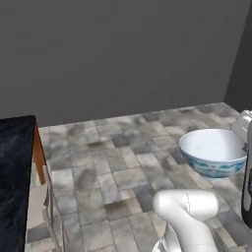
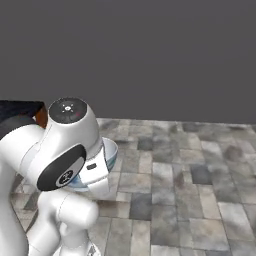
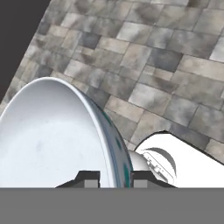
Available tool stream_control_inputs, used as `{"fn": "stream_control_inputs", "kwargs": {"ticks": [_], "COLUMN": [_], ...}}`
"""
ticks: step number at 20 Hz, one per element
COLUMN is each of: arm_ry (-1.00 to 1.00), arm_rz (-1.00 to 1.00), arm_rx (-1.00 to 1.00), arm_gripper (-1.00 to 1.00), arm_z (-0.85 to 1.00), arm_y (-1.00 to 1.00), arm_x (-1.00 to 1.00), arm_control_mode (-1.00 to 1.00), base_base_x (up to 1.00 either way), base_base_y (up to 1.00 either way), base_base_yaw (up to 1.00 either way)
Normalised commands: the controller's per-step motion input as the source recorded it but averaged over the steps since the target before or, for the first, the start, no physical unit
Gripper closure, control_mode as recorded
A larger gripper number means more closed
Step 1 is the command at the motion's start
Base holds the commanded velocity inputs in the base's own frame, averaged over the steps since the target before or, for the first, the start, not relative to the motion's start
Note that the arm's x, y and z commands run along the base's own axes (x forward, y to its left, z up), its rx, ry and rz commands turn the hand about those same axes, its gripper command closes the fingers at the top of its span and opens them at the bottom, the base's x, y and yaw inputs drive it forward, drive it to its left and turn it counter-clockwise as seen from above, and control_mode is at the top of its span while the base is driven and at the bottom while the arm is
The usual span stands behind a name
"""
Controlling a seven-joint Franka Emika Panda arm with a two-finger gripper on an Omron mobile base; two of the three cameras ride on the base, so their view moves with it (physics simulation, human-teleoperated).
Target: Pick up the bowls from the cabinet and place each bowl in front of a stool on the dining counter.
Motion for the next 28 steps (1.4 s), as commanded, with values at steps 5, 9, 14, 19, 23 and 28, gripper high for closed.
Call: {"fn": "stream_control_inputs", "kwargs": {"ticks": [5, 9, 14, 19, 23, 28], "arm_ry": [0.00, 0.00, 0.00, 0.00, 0.00, 0.00], "arm_rz": [0.00, 0.00, 0.00, 0.00, 0.00, 0.00], "arm_rx": [0.00, 0.00, 0.00, 0.00, 0.00, 0.00], "arm_gripper": [1.00, 1.00, 1.00, 1.00, 1.00, 1.00], "arm_z": [0.00, 0.00, 0.00, 0.00, 0.00, 0.00], "arm_y": [0.00, 0.00, 0.00, 0.00, 0.00, 0.00], "arm_x": [0.00, 0.00, 0.00, 0.00, 0.00, 0.00], "arm_control_mode": [1.00, 1.00, 1.00, 1.00, 1.00, 1.00], "base_base_x": [0.74, 0.65, 0.62, 0.27, 0.04, 0.00], "base_base_y": [0.00, 0.00, 0.00, 0.00, 0.01, 0.09], "base_base_yaw": [0.63, 0.58, 0.56, 0.56, 0.58, 0.58]}}
